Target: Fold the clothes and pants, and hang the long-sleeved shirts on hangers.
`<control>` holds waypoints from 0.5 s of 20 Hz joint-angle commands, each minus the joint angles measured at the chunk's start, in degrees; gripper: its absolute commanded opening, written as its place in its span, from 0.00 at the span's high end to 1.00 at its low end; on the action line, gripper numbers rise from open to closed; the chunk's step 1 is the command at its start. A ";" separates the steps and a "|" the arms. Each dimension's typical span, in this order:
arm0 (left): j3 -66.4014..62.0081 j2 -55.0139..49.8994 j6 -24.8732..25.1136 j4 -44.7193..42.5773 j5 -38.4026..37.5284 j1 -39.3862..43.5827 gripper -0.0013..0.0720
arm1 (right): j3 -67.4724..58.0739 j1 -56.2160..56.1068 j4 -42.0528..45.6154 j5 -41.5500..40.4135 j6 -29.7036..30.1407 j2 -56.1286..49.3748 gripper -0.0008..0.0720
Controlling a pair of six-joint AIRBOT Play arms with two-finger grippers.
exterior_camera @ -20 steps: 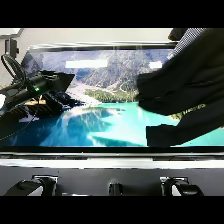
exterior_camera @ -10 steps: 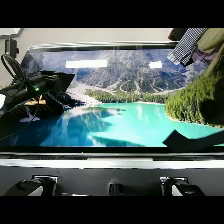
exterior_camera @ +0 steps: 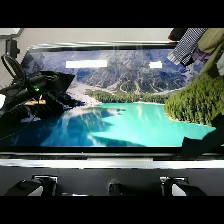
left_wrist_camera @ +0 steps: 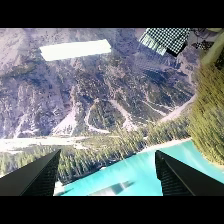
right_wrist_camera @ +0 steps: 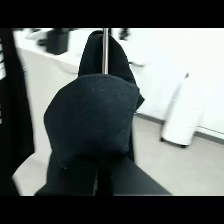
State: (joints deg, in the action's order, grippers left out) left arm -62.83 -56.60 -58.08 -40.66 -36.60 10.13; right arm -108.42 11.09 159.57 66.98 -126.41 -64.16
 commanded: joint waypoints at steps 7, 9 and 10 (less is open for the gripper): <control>0.00 -0.22 -0.07 0.00 0.00 -0.04 0.06 | -1.27 6.99 1.38 -9.38 -2.60 -0.55 0.95; 0.00 -0.24 -0.07 0.00 0.00 -0.04 0.06 | -1.27 8.63 2.21 -10.45 -3.93 -0.55 0.95; 0.00 -0.24 -0.07 0.00 0.02 -0.04 0.05 | -1.27 10.51 2.21 -11.06 -5.18 -0.55 0.95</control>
State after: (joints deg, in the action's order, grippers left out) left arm -62.83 -56.80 -58.13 -40.66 -36.60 10.13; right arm -109.65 19.03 160.29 58.15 -129.27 -64.66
